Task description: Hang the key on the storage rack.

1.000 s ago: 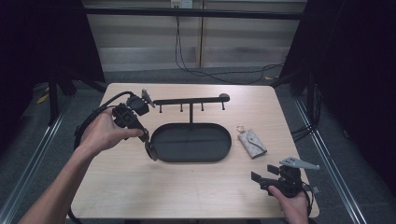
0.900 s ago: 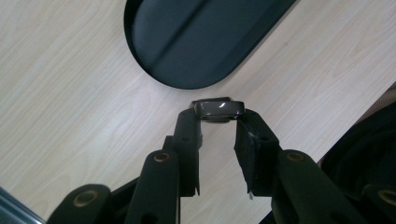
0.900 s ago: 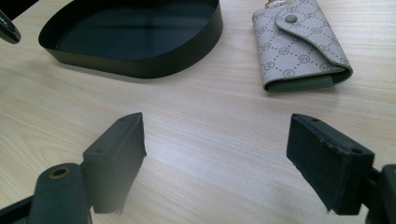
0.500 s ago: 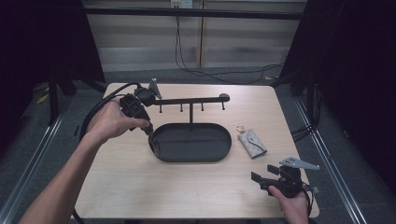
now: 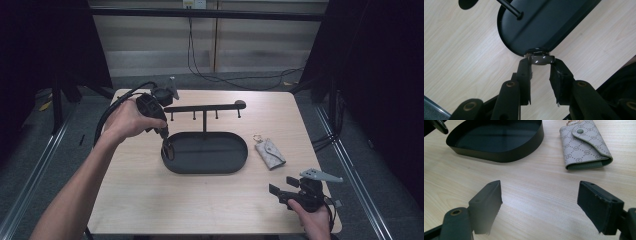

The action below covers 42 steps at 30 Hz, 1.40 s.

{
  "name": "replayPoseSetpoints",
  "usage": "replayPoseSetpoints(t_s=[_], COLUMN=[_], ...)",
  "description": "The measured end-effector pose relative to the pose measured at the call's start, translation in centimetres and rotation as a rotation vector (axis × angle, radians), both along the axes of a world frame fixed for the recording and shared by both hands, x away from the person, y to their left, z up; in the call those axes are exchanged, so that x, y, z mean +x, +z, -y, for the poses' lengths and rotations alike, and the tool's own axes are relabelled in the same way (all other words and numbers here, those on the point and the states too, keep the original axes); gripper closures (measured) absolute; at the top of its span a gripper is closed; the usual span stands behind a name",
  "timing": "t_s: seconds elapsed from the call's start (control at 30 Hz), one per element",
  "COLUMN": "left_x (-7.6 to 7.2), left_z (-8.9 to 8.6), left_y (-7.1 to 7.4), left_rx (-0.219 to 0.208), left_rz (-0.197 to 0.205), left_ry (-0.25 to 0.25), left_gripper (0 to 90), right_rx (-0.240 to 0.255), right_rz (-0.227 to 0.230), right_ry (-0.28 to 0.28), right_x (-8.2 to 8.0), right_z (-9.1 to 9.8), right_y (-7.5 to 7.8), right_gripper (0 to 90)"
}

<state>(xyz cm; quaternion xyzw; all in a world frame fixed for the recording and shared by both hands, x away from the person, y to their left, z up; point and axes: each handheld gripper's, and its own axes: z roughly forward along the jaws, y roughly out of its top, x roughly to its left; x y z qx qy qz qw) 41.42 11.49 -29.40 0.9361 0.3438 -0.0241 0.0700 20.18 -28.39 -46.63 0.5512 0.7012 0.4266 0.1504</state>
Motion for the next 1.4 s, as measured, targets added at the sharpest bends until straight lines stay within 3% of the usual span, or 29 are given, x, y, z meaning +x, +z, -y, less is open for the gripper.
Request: replayPoseSetpoints(t_s=[0.2, 0.33, 0.67, 0.73, 1.0, 1.4], left_x=[1.3, 1.8, 3.3, 3.4, 3.9, 4.6], left_z=[0.9, 1.3, 1.3, 1.4, 1.7, 2.3], left_y=[-0.5, -0.4, -0.5, -0.6, -0.6, -1.3], left_rx=[0.009, 0.026, 0.035, 0.055, 0.040, 0.037], left_rz=[-0.015, -0.002, -0.021, -0.015, -0.026, -0.034], left_ry=[0.022, 0.031, 0.081, 0.083, 0.091, 0.148], left_gripper=[70.6, 70.6, 70.6, 70.6, 70.6, 70.6], right_rx=[-0.001, 0.003, 0.008, 0.010, 0.010, 0.010], right_rz=[0.002, 0.001, 0.002, 0.004, 0.001, 0.001], right_ry=[0.004, 0.009, 0.013, 0.013, 0.012, 0.015], right_x=[-0.1, -0.1, -0.1, -0.1, -0.1, -0.1], right_z=[0.0, 0.0, 0.0, 0.0, 0.0, 0.0], right_y=[0.0, 0.0, 0.0, 0.0, 0.0, 0.0], right_gripper=[20.1, 20.1, 20.1, 20.1, 20.1, 20.2])
